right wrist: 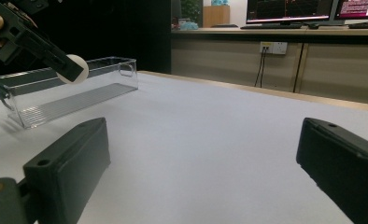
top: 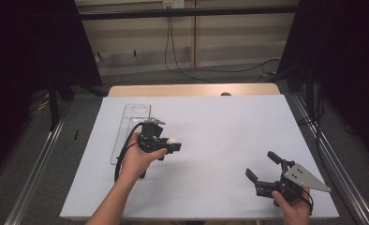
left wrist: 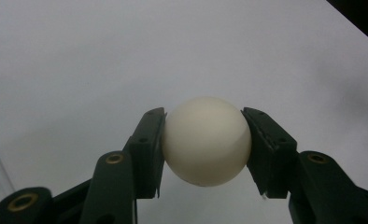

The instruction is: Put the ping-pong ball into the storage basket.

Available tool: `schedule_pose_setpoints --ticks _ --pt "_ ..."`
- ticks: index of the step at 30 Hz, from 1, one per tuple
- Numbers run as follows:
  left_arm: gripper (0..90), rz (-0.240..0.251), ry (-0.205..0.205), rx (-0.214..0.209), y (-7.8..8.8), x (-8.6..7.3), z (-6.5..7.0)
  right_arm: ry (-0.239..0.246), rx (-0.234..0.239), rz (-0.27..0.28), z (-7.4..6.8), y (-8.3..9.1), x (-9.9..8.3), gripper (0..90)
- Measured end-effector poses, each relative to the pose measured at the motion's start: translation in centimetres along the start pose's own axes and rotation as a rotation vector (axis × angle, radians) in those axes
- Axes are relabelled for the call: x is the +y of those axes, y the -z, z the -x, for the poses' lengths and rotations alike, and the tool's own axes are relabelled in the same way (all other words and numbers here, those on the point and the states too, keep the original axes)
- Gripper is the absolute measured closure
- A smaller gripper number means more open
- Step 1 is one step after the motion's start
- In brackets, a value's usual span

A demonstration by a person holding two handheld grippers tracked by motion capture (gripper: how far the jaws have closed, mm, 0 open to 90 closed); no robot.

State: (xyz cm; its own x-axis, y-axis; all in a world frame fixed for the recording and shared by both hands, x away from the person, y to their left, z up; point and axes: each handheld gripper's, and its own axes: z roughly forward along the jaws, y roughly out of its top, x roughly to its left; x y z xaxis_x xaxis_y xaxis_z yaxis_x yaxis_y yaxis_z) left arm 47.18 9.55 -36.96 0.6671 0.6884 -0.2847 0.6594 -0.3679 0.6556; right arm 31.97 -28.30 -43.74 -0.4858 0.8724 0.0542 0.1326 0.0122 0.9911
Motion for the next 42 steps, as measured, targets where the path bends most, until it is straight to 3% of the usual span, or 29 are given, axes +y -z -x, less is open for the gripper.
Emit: schedule_pose_setpoints --ticks 9,10,15,16,27,28,40,42 --pt "51.3 0.001 -0.002 0.013 0.3 0.2 -0.2 -0.002 -0.001 -0.001 0.0 0.0 0.0 2.3" --pt "51.3 0.016 0.022 0.005 0.3 0.1 -0.1 -0.002 -0.001 0.002 0.0 -0.1 0.0 2.3" --pt "51.3 0.012 0.015 0.007 0.4 0.2 -0.2 -0.004 0.001 0.001 0.0 0.0 0.0 2.3" --pt "51.3 -0.003 -0.005 0.008 0.6 0.2 -0.4 -0.001 0.004 0.000 0.0 0.0 0.0 2.3" --pt "51.3 0.001 0.007 0.007 0.8 0.4 -0.4 0.002 0.004 -0.001 0.0 0.0 0.0 2.3" --pt "51.3 -0.009 -0.007 0.013 0.9 0.4 -0.5 0.001 0.003 -0.001 0.0 0.0 0.0 2.3" --pt "51.3 -0.015 -0.015 0.023 1.2 0.6 -0.6 0.004 0.001 -0.008 0.0 0.0 0.0 2.3" --pt "51.3 -0.019 -0.012 0.010 1.3 0.6 -0.7 0.004 0.003 -0.007 0.0 0.0 0.0 2.3"
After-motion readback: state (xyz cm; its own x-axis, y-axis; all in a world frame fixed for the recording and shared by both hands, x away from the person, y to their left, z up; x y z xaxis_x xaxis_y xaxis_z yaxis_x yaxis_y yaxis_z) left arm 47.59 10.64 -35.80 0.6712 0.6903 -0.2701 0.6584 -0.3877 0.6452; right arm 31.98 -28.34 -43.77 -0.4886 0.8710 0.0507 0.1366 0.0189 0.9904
